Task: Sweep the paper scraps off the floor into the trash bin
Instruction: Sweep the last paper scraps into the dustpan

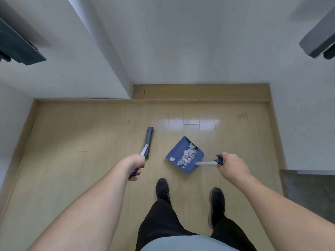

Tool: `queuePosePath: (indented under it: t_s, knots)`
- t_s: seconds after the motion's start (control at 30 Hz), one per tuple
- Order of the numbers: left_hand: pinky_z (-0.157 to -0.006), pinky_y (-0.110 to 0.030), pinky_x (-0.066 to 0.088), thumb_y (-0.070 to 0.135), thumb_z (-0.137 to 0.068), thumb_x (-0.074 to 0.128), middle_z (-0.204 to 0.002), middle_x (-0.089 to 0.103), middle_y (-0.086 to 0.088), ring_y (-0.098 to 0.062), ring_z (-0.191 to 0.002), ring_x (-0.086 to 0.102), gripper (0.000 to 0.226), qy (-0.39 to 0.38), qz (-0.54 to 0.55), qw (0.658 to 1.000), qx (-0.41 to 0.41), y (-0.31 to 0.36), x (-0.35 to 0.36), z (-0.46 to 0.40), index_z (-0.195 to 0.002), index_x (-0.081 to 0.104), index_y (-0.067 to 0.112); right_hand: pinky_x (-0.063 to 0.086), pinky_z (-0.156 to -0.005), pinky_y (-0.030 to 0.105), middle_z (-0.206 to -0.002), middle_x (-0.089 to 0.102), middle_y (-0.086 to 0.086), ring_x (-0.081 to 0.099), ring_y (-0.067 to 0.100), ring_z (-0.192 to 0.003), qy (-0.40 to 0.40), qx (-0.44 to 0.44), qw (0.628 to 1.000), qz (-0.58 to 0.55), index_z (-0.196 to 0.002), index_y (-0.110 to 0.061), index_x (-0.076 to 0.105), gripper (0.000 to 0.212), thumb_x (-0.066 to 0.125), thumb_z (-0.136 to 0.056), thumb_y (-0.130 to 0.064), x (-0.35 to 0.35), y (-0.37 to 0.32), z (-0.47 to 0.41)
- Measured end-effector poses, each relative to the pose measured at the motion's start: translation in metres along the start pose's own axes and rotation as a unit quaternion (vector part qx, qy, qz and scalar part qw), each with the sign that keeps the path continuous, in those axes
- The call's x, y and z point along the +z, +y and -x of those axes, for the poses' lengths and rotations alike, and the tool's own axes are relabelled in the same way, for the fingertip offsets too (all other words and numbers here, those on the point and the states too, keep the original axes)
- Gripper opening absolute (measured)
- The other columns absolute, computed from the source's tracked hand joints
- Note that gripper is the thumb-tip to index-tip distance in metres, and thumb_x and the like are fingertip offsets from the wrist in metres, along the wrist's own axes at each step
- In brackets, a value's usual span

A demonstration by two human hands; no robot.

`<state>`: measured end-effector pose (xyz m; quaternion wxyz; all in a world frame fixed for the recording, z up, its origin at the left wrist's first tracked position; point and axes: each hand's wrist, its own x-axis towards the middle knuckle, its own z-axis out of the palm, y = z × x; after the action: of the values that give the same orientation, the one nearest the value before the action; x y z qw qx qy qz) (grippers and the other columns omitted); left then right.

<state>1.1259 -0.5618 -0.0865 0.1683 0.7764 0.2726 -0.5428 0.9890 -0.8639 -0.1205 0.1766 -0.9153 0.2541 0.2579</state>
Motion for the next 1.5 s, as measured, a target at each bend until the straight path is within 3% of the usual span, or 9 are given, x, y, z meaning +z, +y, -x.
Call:
queuePosePath:
  t_s: [0.2,0.37,0.53,0.67,0.87,1.0,1.1,1.33,1.5]
  knots:
    - [-0.041,-0.018,0.037,0.011,-0.096,0.040,-0.053,0.045,-0.002,-0.010,-0.042,0.038,0.013,-0.014,0.005,0.999,-0.030,0.026,0.080,0.020,-0.094,0.051,0.005,0.044,-0.067,0.028,-0.107,0.066,0.003,0.060,0.026,-0.093,-0.008,-0.033,0.999,-0.038,-0.113,-0.020,0.062,0.024,0.059,-0.090,-0.026,-0.034,0.091,0.002]
    - [-0.042,-0.018,0.036,0.011,-0.093,0.036,-0.041,0.044,-0.001,-0.011,-0.042,0.038,0.015,-0.020,0.012,0.999,-0.030,0.070,0.155,0.036,-0.091,0.051,0.007,0.043,-0.066,0.030,-0.091,0.059,-0.002,0.055,0.022,-0.080,-0.014,-0.029,0.998,-0.050,-0.105,-0.022,0.062,0.017,0.060,-0.089,-0.027,-0.065,0.167,0.013]
    - [-0.043,-0.017,0.035,0.008,-0.091,0.035,-0.055,0.042,-0.003,-0.013,-0.043,0.034,0.017,-0.029,-0.007,1.000,0.001,0.093,0.211,0.059,-0.104,0.047,0.009,0.036,-0.052,0.025,-0.086,0.059,-0.003,0.054,0.019,-0.072,-0.021,-0.038,0.998,-0.048,-0.094,-0.025,0.057,0.003,0.057,-0.092,-0.025,-0.071,0.219,0.019]
    - [-0.042,-0.018,0.038,0.008,-0.092,0.036,-0.057,0.038,-0.003,-0.014,-0.044,0.031,0.026,-0.017,-0.026,0.999,0.016,0.097,0.228,0.071,-0.117,0.043,0.009,0.041,-0.054,0.029,-0.084,0.059,-0.004,0.057,0.021,-0.075,-0.018,-0.029,0.999,-0.006,-0.091,-0.029,0.053,0.003,0.056,-0.091,-0.027,-0.061,0.247,0.016]
    - [-0.043,-0.019,0.037,0.011,-0.095,0.039,-0.056,0.038,-0.004,-0.016,-0.043,0.031,0.023,0.024,-0.062,0.998,0.013,0.112,0.204,0.076,-0.117,0.046,0.010,0.030,-0.045,0.026,-0.076,0.057,-0.001,0.057,0.025,-0.071,-0.017,0.009,1.000,-0.018,-0.080,-0.025,0.050,0.011,0.055,-0.090,-0.024,-0.043,0.265,0.000]
    - [-0.043,-0.021,0.040,0.009,-0.094,0.034,-0.060,0.039,-0.004,-0.017,-0.043,0.032,0.040,0.046,-0.144,0.988,0.028,0.133,0.205,0.072,-0.133,0.037,0.009,0.044,-0.059,0.028,-0.090,0.064,0.003,0.061,0.026,-0.079,-0.043,0.034,0.998,-0.029,-0.093,-0.020,0.058,0.006,0.054,-0.090,-0.023,-0.024,0.260,-0.015]
    - [-0.041,-0.023,0.041,0.008,-0.093,0.031,-0.065,0.042,-0.005,-0.016,-0.044,0.035,0.048,0.045,-0.187,0.980,0.047,0.153,0.226,0.073,-0.141,0.033,0.007,0.040,-0.061,0.026,-0.096,0.065,0.004,0.057,0.025,-0.077,-0.030,0.049,0.998,-0.035,-0.099,-0.018,0.059,0.010,0.053,-0.091,-0.020,-0.014,0.256,-0.023]
    - [-0.041,-0.020,0.035,0.011,-0.093,0.034,-0.068,0.044,-0.004,-0.014,-0.046,0.036,0.030,-0.012,-0.220,0.974,0.059,0.154,0.284,0.102,-0.121,0.042,0.006,0.039,-0.064,0.025,-0.103,0.066,0.006,0.056,0.027,-0.080,-0.038,0.061,0.996,-0.050,-0.105,-0.017,0.060,0.018,0.053,-0.088,-0.016,-0.022,0.246,-0.026]
    - [-0.044,-0.022,0.039,0.009,-0.094,0.044,-0.052,0.039,-0.005,-0.017,-0.041,0.033,0.030,-0.020,-0.256,0.964,0.073,0.166,0.244,0.115,-0.122,0.051,0.003,0.038,-0.065,0.026,-0.102,0.065,0.009,0.050,0.027,-0.078,-0.050,0.048,0.995,-0.068,-0.096,-0.015,0.058,0.015,0.050,-0.085,-0.009,-0.032,0.232,-0.022]
